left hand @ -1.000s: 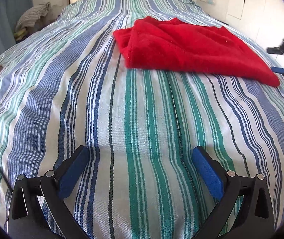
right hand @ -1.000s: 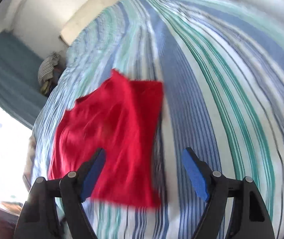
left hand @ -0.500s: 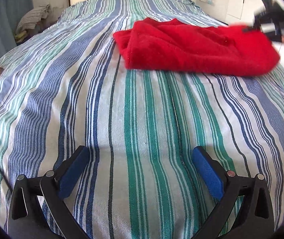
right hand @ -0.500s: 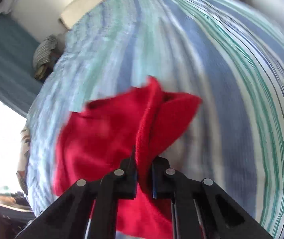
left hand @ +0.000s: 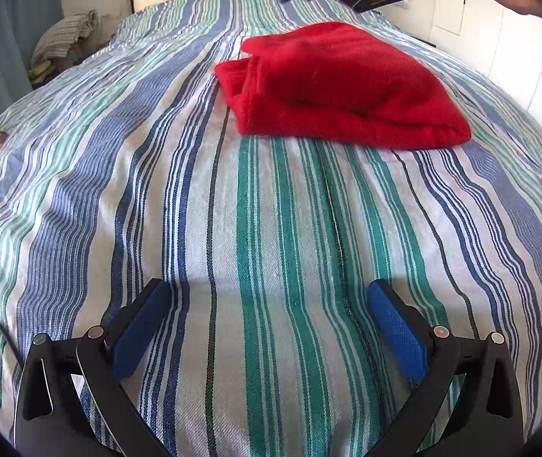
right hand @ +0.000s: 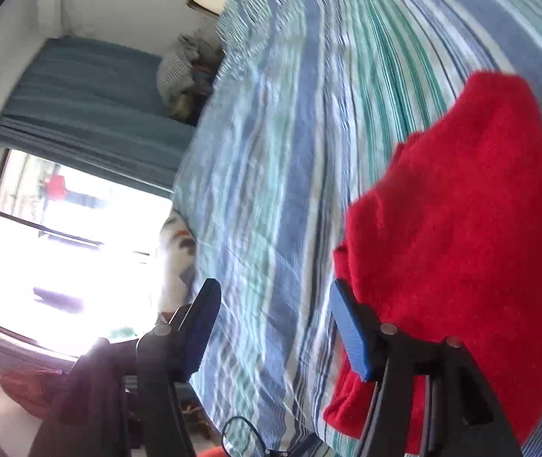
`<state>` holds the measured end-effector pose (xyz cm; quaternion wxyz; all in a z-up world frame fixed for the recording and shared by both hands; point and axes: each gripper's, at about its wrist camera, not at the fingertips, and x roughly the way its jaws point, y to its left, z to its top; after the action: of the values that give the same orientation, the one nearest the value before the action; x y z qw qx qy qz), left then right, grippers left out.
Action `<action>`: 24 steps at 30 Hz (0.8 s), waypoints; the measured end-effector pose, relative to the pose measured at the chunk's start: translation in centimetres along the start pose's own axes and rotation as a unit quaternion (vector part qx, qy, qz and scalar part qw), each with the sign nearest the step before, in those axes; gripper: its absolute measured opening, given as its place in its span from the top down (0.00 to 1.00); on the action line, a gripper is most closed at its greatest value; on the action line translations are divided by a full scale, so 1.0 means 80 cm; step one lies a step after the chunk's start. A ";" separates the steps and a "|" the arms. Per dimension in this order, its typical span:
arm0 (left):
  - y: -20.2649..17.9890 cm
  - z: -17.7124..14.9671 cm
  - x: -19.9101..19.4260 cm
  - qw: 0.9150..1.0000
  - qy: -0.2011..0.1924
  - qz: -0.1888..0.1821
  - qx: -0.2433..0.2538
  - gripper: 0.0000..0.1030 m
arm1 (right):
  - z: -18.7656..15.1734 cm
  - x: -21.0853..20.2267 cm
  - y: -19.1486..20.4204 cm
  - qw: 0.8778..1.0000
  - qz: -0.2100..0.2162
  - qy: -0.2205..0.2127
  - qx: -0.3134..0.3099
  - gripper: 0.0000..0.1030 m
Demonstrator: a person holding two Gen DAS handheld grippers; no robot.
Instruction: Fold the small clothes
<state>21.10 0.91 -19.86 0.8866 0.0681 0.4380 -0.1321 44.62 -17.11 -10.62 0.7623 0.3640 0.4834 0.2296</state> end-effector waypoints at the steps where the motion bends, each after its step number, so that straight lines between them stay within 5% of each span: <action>1: 0.000 0.000 0.000 1.000 0.000 0.000 0.000 0.00 | 0.000 -0.012 0.005 1.000 0.001 -0.011 -0.017 0.40; 7: -0.001 0.001 0.000 1.000 0.000 0.001 0.000 0.00 | -0.039 -0.073 -0.012 0.993 -0.062 -0.055 -0.079 0.40; 10: 0.000 0.002 0.000 1.000 0.001 -0.004 -0.003 0.00 | -0.078 -0.019 -0.071 0.996 -0.076 0.017 -0.045 0.47; 12: 0.005 0.003 -0.003 1.000 0.001 -0.014 -0.010 0.00 | -0.109 0.025 -0.082 0.990 -0.101 0.049 -0.086 0.57; 17: 0.020 0.026 -0.051 0.999 -0.014 -0.032 -0.009 0.02 | -0.123 -0.033 -0.029 0.984 -0.060 -0.013 -0.167 0.57; 20: 0.022 0.075 -0.110 0.992 -0.116 -0.044 -0.003 0.01 | -0.125 -0.111 -0.014 0.965 -0.104 -0.086 -0.224 0.56; 24: 0.014 0.169 -0.106 0.982 -0.141 -0.123 -0.023 0.01 | -0.107 -0.149 -0.037 0.959 -0.149 -0.108 -0.216 0.56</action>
<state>26.78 0.24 -4.92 0.9178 -0.0260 0.3167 -0.2379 31.78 -24.51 -8.43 0.8963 0.1367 0.3854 0.1715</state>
